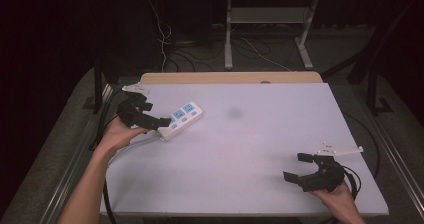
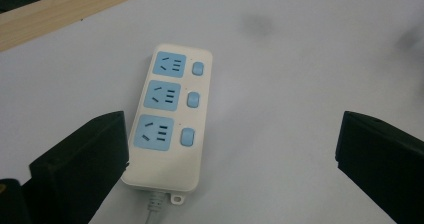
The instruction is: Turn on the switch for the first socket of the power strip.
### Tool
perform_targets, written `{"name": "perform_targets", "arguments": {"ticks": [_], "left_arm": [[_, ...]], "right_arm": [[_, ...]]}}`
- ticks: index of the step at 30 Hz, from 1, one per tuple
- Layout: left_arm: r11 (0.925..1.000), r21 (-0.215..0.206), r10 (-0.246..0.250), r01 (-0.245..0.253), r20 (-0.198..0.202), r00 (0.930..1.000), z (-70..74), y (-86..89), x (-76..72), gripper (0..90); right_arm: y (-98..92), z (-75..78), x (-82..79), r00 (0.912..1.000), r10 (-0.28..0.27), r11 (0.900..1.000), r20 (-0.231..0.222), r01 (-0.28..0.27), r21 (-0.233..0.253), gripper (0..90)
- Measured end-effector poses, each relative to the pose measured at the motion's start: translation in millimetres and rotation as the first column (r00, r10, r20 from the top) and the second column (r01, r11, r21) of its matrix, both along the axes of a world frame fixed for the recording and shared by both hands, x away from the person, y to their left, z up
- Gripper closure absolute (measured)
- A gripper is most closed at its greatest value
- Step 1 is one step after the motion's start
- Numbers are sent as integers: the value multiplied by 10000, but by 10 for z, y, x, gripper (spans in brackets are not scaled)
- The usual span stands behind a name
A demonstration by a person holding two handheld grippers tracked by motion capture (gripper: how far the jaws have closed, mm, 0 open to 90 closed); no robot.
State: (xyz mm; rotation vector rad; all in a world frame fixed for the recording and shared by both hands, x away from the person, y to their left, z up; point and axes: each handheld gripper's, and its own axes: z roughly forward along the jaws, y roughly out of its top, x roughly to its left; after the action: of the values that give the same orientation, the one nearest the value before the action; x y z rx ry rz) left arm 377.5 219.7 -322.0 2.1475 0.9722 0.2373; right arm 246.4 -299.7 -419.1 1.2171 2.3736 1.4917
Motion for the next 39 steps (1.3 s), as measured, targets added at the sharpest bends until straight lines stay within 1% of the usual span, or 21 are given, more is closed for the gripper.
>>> {"name": "perform_targets", "arguments": {"ticks": [3,5,9,13,17,19,20,21,26,27,28,29,30,31,32,33,34,36,37,38,39], "left_arm": [[10000,84,47,-46,-92,9999,6,-4,55,5],[10000,77,53,-53,-95,9999,13,-3,90,18],[9997,216,107,-103,-168,9998,20,-17,154,46],[9997,222,140,-137,-148,9998,14,-28,202,83],[9996,174,229,-226,-175,9996,-19,-31,250,139],[9995,168,254,-251,-199,9995,-42,-35,273,147],[9995,191,247,-243,-210,9995,-51,-36,282,170],[9995,175,250,-246,-226,9994,-61,-41,291,170],[9997,193,171,-166,-265,9995,-103,-59,328,230],[9996,243,152,-146,-250,9996,-110,-63,335,268],[9996,239,127,-122,-229,9997,-119,-66,341,268],[9996,251,120,-114,-219,9997,-127,-71,346,289],[9996,284,96,-91,-193,9998,-134,-75,351,334],[9995,286,95,-91,-148,9998,-141,-80,355,356],[9996,280,78,-75,-114,9999,-145,-83,359,356],[9997,246,81,-79,-77,9999,-151,-85,363,415],[9997,220,112,-111,-13,9999,-156,-90,367,415],[9996,224,140,-141,72,9999,-165,-95,379,483],[9996,203,205,-207,106,9997,-172,-101,383,557],[9995,199,226,-229,140,9996,-179,-104,390,557],[9994,214,261,-264,135,9996,-189,-110,399,594]], "right_arm": [[4,-3,-1,10000,19,10000,-37,-19,28,4],[8,-4,-1,10000,19,10000,-76,-19,23,4],[8,-5,-2,10000,20,10000,-78,-20,5,4],[-3,1,-7,10000,18,10000,-4,-18,17,4],[-6,6,-13,9999,-1,10000,103,1,66,4],[-7,6,-14,9999,-6,10000,107,5,66,4],[-8,6,-14,10000,-8,10000,97,8,68,4],[-8,6,-14,10000,-8,10000,97,8,68,4],[-9,4,-14,10000,-14,10000,52,14,56,4],[-9,2,-14,10000,-8,10000,59,8,44,4],[-9,2,-14,10000,-8,10000,59,8,44,4],[-8,1,-14,10000,-8,10000,58,8,41,4],[-7,-2,-13,10000,2,10000,63,-2,13,4],[-7,-2,-13,10000,2,10000,63,-3,9,4],[-7,-2,-13,10000,2,10000,63,-3,9,4],[-7,-2,-14,10000,-2,10000,66,2,16,4],[-7,-2,-14,10000,-2,10000,66,2,16,4],[-7,-2,-15,10000,-16,10000,40,17,-27,4],[-7,-4,-16,10000,-18,10000,32,18,-40,4],[-7,-4,-16,10000,-18,10000,32,18,-40,4],[-7,-4,-16,10000,-14,10000,24,14,-47,4]]}}
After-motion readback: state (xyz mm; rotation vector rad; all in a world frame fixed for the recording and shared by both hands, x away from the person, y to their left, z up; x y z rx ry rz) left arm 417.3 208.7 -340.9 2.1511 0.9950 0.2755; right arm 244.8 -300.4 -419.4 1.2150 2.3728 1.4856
